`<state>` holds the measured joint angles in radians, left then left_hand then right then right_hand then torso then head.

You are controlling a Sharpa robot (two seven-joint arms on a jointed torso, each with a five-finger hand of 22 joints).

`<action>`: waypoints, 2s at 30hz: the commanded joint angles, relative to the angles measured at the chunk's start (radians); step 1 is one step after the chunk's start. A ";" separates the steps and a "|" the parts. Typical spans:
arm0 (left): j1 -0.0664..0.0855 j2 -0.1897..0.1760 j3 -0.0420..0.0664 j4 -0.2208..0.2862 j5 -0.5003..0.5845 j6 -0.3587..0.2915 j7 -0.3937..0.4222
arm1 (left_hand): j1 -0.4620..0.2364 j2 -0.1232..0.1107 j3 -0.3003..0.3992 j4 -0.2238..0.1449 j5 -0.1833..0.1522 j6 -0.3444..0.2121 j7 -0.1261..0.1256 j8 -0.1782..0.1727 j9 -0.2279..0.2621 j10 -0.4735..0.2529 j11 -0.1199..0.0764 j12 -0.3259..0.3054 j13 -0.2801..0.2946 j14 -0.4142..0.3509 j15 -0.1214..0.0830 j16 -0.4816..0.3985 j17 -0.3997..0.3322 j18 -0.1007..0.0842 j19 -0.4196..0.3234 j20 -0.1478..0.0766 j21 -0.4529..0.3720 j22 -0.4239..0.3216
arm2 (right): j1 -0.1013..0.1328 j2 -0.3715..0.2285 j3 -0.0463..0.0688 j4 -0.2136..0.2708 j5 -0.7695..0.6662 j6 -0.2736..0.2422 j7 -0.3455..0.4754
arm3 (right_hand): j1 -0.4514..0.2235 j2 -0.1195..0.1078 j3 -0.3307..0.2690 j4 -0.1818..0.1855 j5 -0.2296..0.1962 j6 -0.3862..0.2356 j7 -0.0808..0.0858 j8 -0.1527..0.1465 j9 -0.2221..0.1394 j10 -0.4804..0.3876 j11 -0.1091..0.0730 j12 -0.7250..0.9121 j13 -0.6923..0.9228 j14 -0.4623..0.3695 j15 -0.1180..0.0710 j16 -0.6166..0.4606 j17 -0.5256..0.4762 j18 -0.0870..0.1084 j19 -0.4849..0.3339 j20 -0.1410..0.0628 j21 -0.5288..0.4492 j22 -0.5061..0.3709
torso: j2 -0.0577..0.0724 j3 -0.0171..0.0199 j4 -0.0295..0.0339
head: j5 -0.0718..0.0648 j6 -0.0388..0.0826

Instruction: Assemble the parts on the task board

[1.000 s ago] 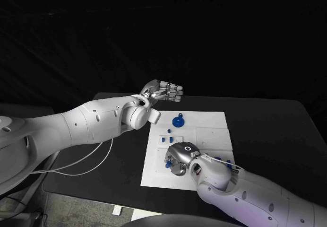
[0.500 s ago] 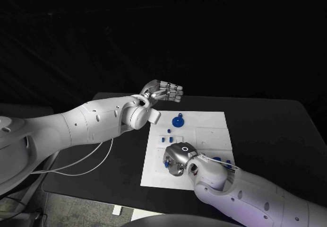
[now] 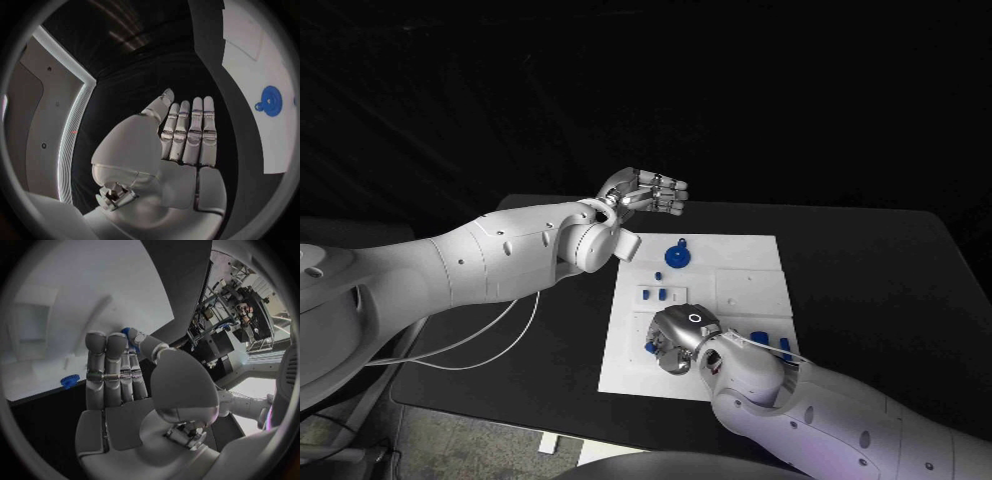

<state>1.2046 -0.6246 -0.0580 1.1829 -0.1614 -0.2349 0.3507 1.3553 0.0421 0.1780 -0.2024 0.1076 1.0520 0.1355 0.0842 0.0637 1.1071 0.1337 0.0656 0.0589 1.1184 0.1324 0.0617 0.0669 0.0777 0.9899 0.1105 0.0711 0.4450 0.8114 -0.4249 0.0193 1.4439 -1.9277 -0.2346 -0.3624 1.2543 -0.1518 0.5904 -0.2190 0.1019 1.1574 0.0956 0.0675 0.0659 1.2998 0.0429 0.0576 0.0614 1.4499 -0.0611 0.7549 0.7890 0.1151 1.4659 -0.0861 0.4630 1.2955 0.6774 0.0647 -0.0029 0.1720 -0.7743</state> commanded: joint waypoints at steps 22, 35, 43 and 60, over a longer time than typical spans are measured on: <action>0.001 -0.007 0.001 0.000 0.005 0.014 0.004 | 0.000 0.005 -0.003 0.004 -0.006 -0.005 0.004 0.004 -0.001 -0.007 0.001 -0.004 -0.001 -0.007 -0.001 -0.001 -0.001 0.008 0.008 -0.001 0.002 -0.001 | -0.002 -0.062 0.004 0.093 0.038 -0.160 -0.022 | 0.025 -0.083 -0.140 0.077 0.020 -0.114 -0.007 -0.005 -0.003 -0.131 0.032 0.003 0.000 -0.004 0.031 0.014 -0.044 0.051 0.043 0.038 -0.058 -0.075 | 0.000 0.0014 -0.0020 | -0.004 0.006; 0.001 -0.019 0.001 0.003 0.005 0.017 0.009 | 0.001 0.004 -0.005 0.006 -0.008 -0.005 0.003 0.004 -0.001 -0.008 0.001 -0.004 -0.001 -0.007 -0.001 -0.001 -0.001 0.009 0.010 -0.001 0.003 -0.010 | 0.010 -0.207 0.155 0.207 0.314 -0.166 0.033 | -0.040 -0.056 -0.136 0.182 0.055 -0.037 0.003 -0.003 0.001 0.045 -0.016 0.029 0.008 0.000 0.005 0.025 -0.038 0.019 0.047 0.016 0.014 -0.061 | -0.002 0.0014 -0.0055 | -0.045 0.030; -0.001 -0.050 0.000 0.015 0.008 0.026 0.023 | -0.006 0.002 -0.008 0.011 -0.011 -0.006 0.001 0.004 -0.001 -0.005 0.000 -0.004 -0.001 -0.005 -0.002 -0.001 -0.001 0.008 0.013 -0.001 0.002 -0.013 | 0.072 -0.349 0.221 0.216 0.587 0.053 -0.024 | -0.056 0.025 -0.338 0.202 0.083 -0.012 -0.022 -0.004 0.010 0.001 -0.070 0.501 0.486 0.002 -0.033 0.052 -0.002 -0.026 0.049 -0.032 0.128 -0.014 | -0.005 0.0067 -0.0183 | -0.081 0.050; -0.027 -0.103 0.000 0.058 0.018 0.064 0.080 | 0.017 0.022 -0.296 0.070 -0.014 -0.019 -0.008 0.011 -0.001 0.024 -0.015 -0.005 0.000 0.001 -0.008 -0.001 0.002 -0.006 0.054 0.003 0.000 -0.214 | 0.123 -0.452 0.229 0.172 0.712 0.330 -0.324 | -0.121 0.027 -0.330 0.298 0.068 0.007 -0.049 -0.004 0.267 0.005 -0.082 0.907 1.063 -0.003 -0.039 0.241 0.205 -0.040 0.058 -0.035 0.336 0.098 | -0.017 0.0064 -0.0321 | -0.116 0.056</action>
<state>1.1784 -0.7276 -0.0587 1.2369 -0.1519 -0.1935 0.3925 1.3646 0.0593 -0.1130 -0.1340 0.0881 1.0358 0.1264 0.0899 0.0637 1.1276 0.1214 0.0656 0.0589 1.1184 0.1323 0.0617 0.0669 0.0776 1.0371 0.1143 0.0711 0.2325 0.9345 -0.8750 0.2501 1.6164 -1.2533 0.0079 -0.5970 1.1367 -0.1261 0.2629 0.0739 0.1704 1.1693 0.0494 0.0697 0.3344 1.2992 -0.0379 0.9670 1.1229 1.4487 -0.1004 0.9931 0.9940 0.0923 1.4666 -0.1218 0.7943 1.3081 0.6622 0.0736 -0.0336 0.0593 -0.7174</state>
